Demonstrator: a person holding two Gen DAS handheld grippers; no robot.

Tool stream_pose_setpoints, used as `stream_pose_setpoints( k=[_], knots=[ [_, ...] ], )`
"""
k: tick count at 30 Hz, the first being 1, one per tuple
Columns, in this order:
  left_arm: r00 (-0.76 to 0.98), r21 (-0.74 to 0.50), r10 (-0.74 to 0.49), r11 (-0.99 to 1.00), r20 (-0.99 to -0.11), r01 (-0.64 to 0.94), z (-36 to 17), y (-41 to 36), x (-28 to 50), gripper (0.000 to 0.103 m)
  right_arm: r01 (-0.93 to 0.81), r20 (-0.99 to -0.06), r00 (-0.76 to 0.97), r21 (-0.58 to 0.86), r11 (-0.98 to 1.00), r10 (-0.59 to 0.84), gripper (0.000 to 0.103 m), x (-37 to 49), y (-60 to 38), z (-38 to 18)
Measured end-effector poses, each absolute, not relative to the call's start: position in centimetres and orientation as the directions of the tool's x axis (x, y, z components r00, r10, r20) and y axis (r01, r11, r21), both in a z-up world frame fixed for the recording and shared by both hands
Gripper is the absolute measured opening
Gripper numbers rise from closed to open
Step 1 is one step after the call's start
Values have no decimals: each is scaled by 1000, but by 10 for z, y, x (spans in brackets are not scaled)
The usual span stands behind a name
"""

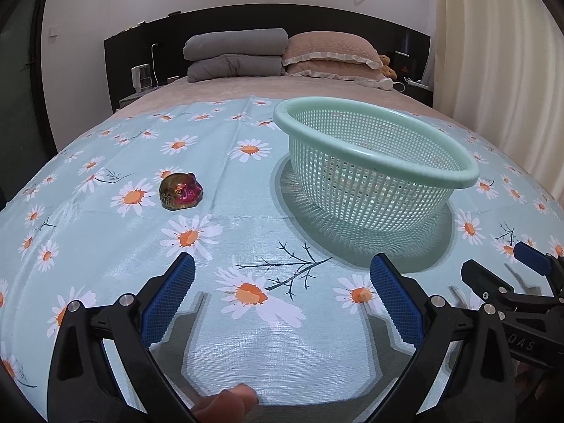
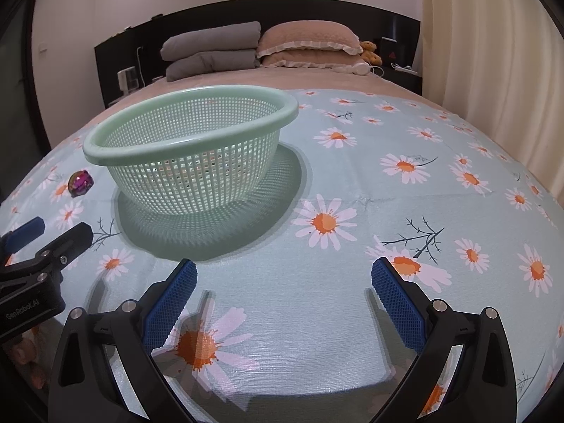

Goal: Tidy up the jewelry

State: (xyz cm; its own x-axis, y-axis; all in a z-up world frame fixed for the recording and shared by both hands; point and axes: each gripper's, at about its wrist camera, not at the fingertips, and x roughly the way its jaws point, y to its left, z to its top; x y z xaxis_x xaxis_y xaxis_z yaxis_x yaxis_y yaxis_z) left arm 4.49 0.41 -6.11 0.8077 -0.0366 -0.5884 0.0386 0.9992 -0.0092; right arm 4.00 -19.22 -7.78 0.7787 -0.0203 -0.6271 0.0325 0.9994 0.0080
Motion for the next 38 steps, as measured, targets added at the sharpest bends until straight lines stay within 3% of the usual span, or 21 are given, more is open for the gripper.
stream_pose_setpoints(
  k=[19,26,31,38],
  knots=[
    [786,-16,-7,1000,-618,-3,-64,11,53,97,30,-635,772,6,1000,-19,96,42,-190,-80],
    [827,18,47,999,-561,-44,-56,12,44,97,26,-641,768,14,1000,-11,96,43,-191,-82],
    [815,6,-23,999,-579,32,-56,8,44,97,25,-642,767,10,1000,-13,96,43,-190,-82],
    [814,31,-20,998,-581,47,-55,1,43,97,24,-645,764,9,1000,-13,96,44,-190,-81]
  ],
)
